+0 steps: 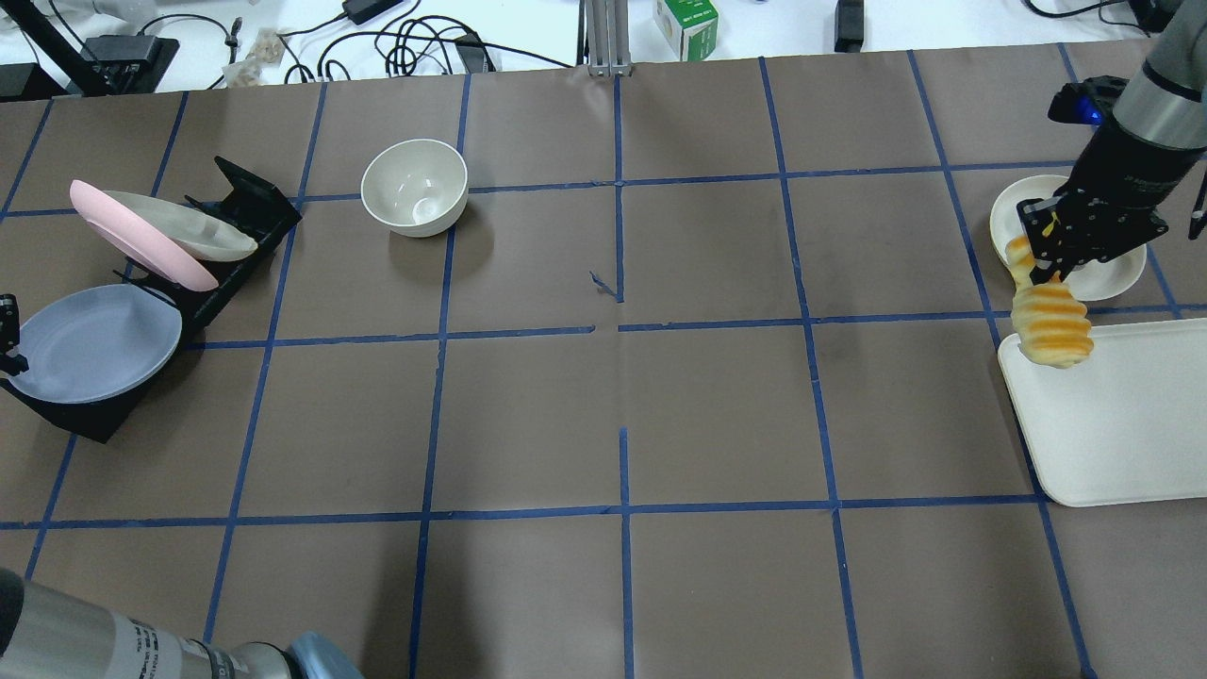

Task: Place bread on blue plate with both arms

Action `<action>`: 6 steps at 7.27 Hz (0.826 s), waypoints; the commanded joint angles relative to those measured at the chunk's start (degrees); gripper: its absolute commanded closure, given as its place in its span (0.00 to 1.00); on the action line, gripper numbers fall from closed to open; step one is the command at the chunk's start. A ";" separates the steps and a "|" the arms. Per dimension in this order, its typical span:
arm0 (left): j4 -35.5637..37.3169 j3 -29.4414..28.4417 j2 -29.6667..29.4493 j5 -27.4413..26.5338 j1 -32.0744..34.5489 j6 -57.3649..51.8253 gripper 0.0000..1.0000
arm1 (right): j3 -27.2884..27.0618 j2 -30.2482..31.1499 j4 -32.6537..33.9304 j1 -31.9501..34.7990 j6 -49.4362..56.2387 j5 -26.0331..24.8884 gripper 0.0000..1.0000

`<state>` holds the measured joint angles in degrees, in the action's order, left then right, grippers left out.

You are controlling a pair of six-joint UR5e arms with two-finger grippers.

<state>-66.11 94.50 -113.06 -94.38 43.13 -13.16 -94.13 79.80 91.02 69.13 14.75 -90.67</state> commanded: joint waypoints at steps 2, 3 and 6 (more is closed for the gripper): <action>-1.75 0.25 0.30 -2.03 -0.59 -0.11 0.71 | 0.87 1.76 -1.55 6.78 -4.17 2.08 1.00; -1.83 0.07 0.30 -3.42 -0.59 0.07 0.71 | 0.79 2.72 -1.73 9.51 -9.51 1.99 1.00; -1.40 0.59 -1.01 -3.62 -0.59 0.15 0.69 | 0.79 3.08 -1.73 12.69 -13.76 1.82 1.00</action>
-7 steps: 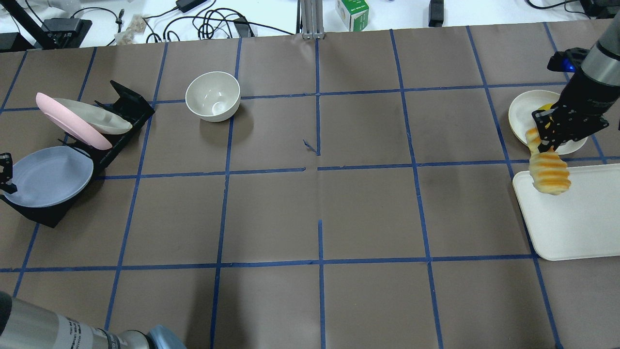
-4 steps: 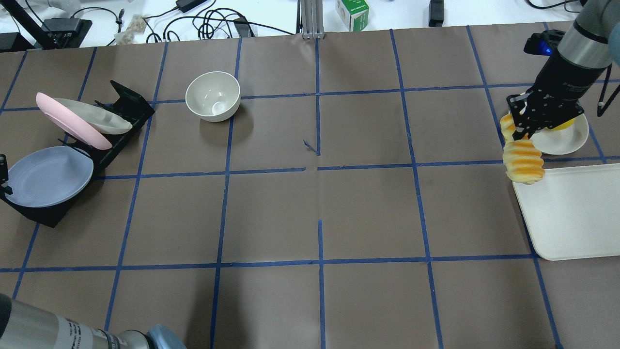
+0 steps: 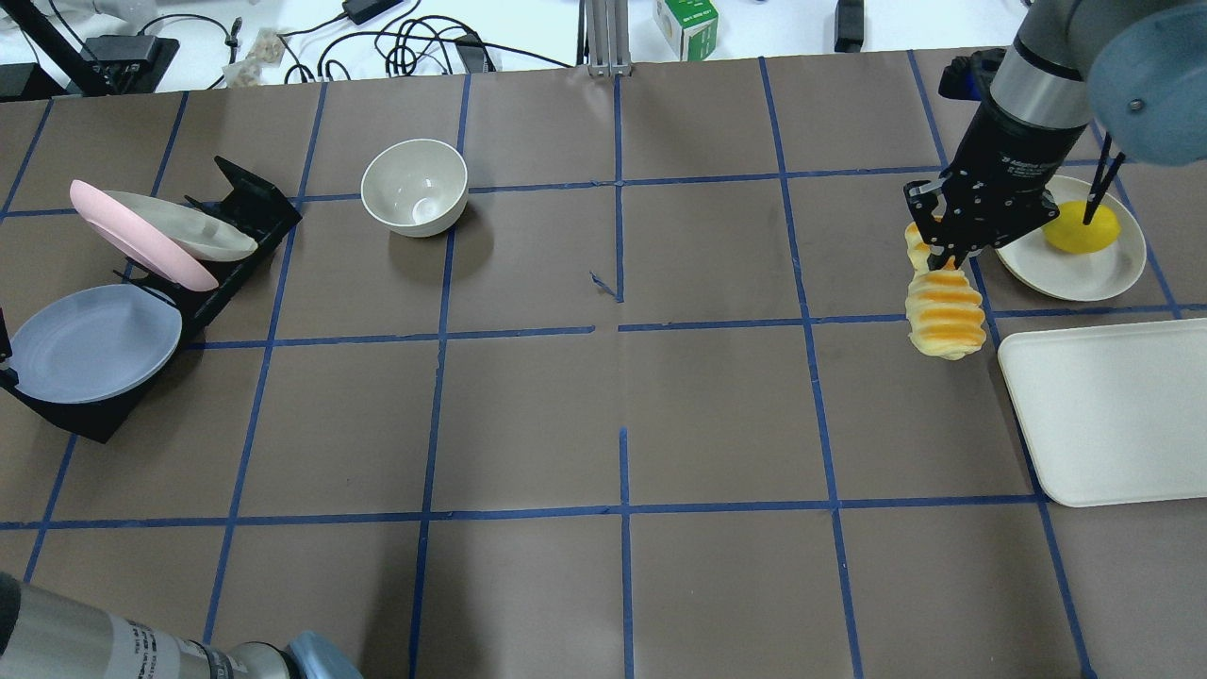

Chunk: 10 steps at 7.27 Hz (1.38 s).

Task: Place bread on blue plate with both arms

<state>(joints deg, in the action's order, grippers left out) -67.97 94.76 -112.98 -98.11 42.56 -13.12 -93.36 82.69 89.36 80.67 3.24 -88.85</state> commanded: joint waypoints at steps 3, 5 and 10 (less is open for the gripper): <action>0.55 -0.81 -1.54 0.73 0.41 2.03 0.71 | 0.20 0.27 -0.24 2.56 -2.97 0.87 1.00; 0.55 -0.90 -1.54 0.82 0.50 2.22 0.71 | 0.11 2.72 -2.16 3.00 -3.15 0.44 1.00; 0.56 -0.81 -2.33 1.35 0.50 2.05 1.00 | 0.11 2.39 -2.26 3.09 -4.38 0.87 1.00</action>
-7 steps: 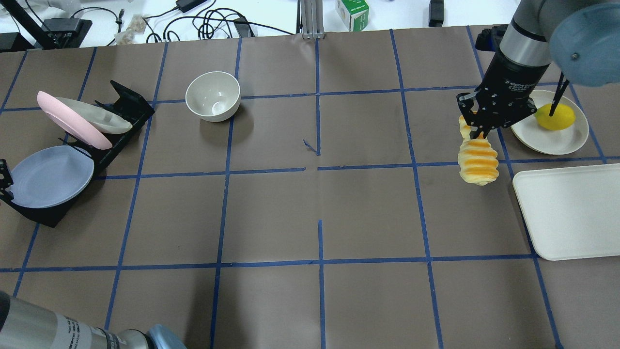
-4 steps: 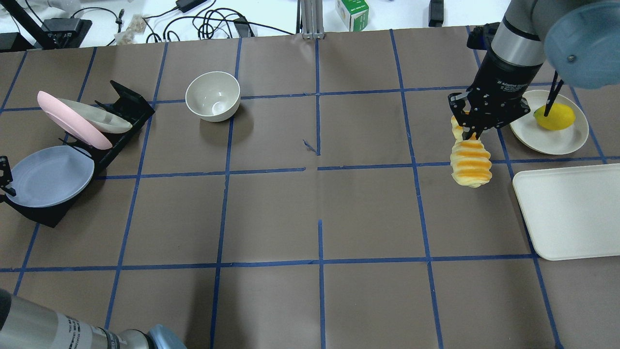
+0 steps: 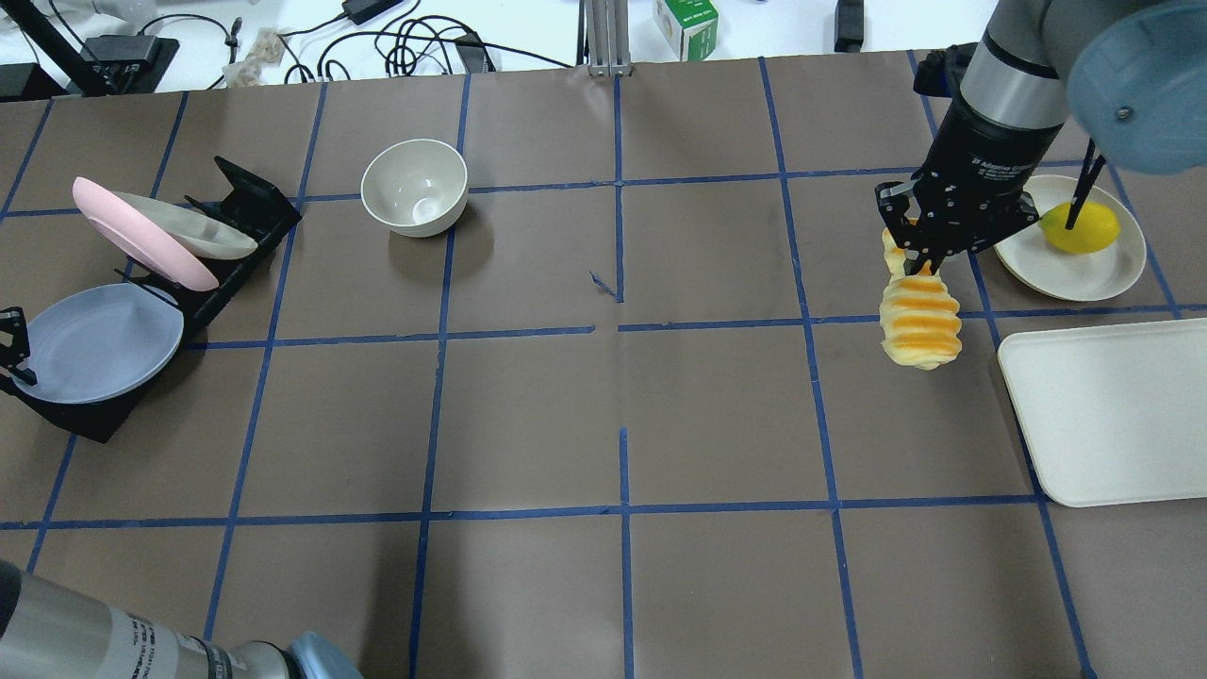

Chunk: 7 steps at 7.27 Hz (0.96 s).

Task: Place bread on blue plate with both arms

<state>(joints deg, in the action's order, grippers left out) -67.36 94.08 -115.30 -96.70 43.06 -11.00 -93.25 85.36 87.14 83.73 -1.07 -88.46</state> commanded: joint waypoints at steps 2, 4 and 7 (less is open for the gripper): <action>-0.41 -0.13 0.25 -0.15 0.01 -0.68 1.00 | 0.00 -0.29 -0.04 0.03 0.01 0.48 1.00; -0.93 -0.83 2.35 -0.68 0.10 -1.12 1.00 | 0.00 0.06 -0.12 0.03 -0.08 0.40 1.00; -11.69 -3.29 7.26 -2.51 0.01 -1.48 1.00 | 0.00 -0.11 0.05 0.03 0.01 0.48 1.00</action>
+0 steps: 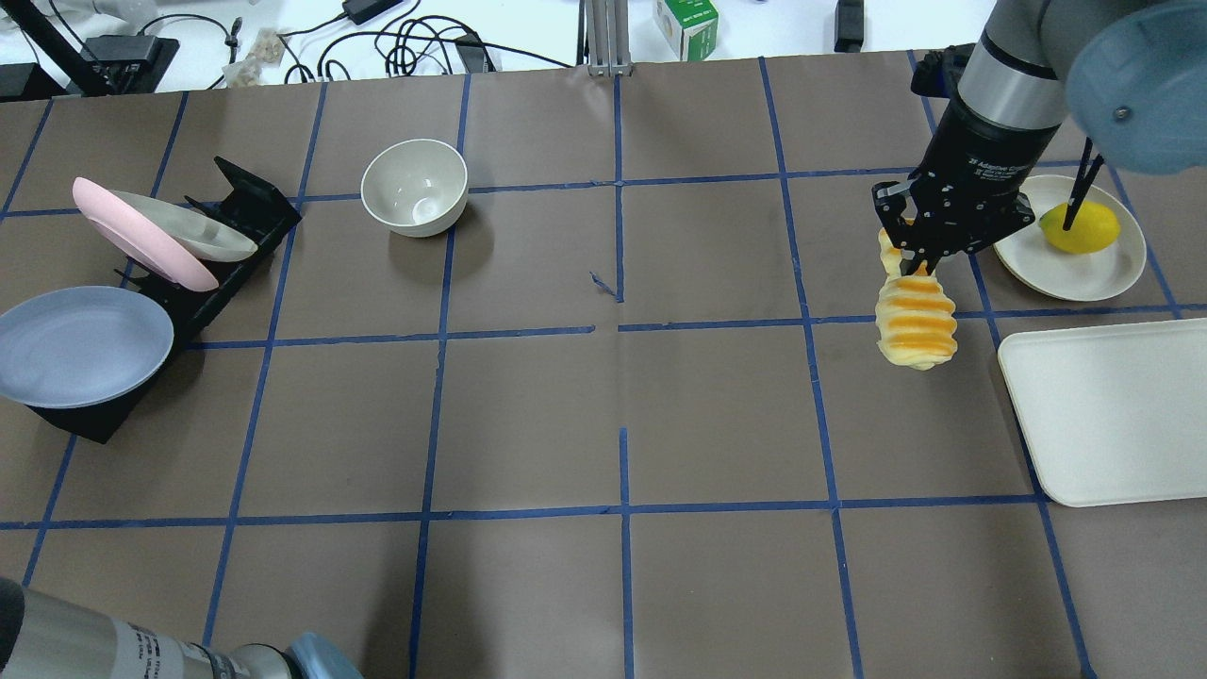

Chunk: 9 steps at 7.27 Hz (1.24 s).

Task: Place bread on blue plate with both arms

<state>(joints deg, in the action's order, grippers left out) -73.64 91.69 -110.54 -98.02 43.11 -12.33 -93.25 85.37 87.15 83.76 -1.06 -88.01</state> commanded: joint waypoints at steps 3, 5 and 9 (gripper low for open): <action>-20.21 2.94 12.96 -1.04 0.57 1.78 1.00 | 0.00 0.06 0.04 0.00 0.01 0.12 1.00; -18.22 9.89 15.17 5.52 9.13 8.59 1.00 | 0.09 0.24 -0.05 0.00 -0.08 0.03 1.00; 5.50 18.75 13.34 19.17 36.11 19.96 1.00 | 0.00 -0.11 0.56 0.00 0.80 0.12 1.00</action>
<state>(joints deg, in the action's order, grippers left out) -79.08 106.09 -96.34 -82.31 71.16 4.46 -93.22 85.48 87.53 83.76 -0.53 -87.87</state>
